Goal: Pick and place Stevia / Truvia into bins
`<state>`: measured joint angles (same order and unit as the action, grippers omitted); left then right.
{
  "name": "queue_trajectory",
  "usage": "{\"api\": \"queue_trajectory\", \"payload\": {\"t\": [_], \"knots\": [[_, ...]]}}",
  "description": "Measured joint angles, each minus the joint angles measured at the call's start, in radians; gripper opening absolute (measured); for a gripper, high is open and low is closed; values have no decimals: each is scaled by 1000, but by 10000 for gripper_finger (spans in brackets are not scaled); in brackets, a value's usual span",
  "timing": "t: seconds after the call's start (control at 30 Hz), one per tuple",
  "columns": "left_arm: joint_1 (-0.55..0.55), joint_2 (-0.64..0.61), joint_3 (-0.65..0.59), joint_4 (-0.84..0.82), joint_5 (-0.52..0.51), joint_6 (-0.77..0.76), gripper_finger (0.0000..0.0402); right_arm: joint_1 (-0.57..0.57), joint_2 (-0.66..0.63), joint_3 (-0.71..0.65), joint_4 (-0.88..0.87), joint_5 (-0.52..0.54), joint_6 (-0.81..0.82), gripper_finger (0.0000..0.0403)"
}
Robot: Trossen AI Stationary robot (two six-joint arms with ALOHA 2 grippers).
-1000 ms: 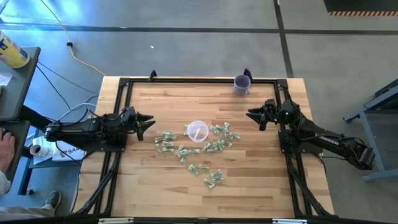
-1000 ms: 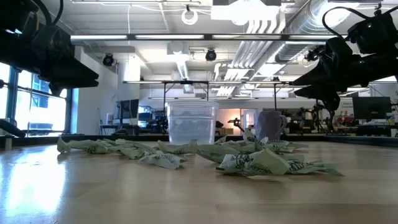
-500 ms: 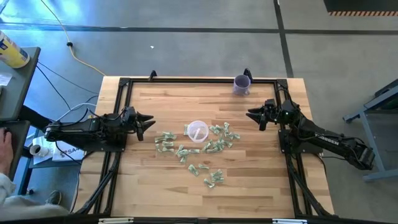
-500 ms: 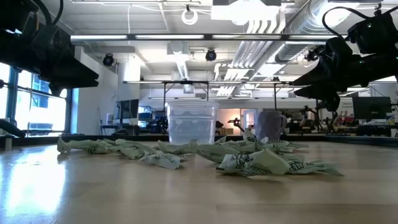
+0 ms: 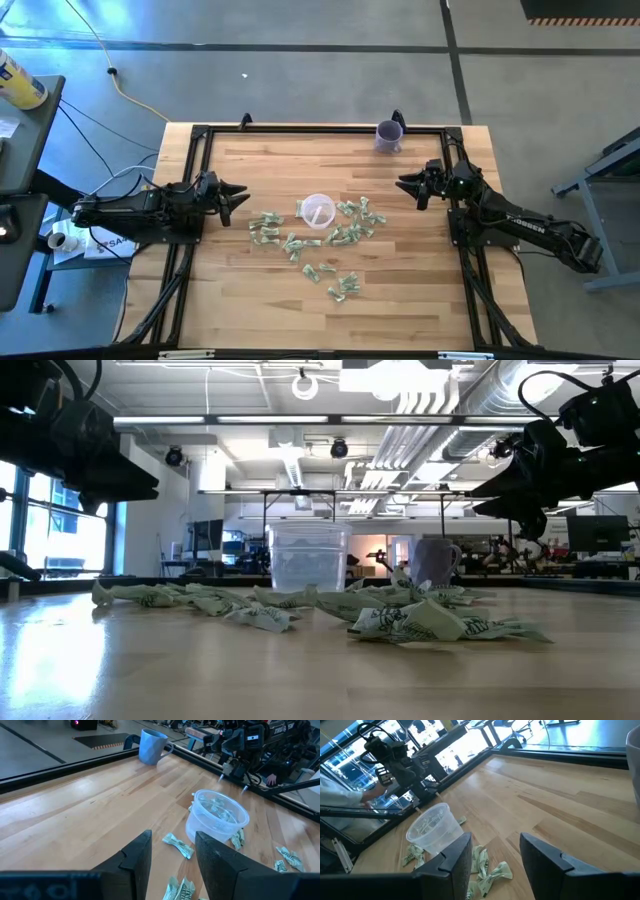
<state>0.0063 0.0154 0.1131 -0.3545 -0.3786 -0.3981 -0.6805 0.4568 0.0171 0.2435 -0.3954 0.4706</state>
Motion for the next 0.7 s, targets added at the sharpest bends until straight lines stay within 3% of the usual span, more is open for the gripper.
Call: {"api": "queue_trajectory", "payload": {"t": [0.7], "knots": [[0,0,0,0,0,0,184,0,0,0,0,0,0,160]]}}
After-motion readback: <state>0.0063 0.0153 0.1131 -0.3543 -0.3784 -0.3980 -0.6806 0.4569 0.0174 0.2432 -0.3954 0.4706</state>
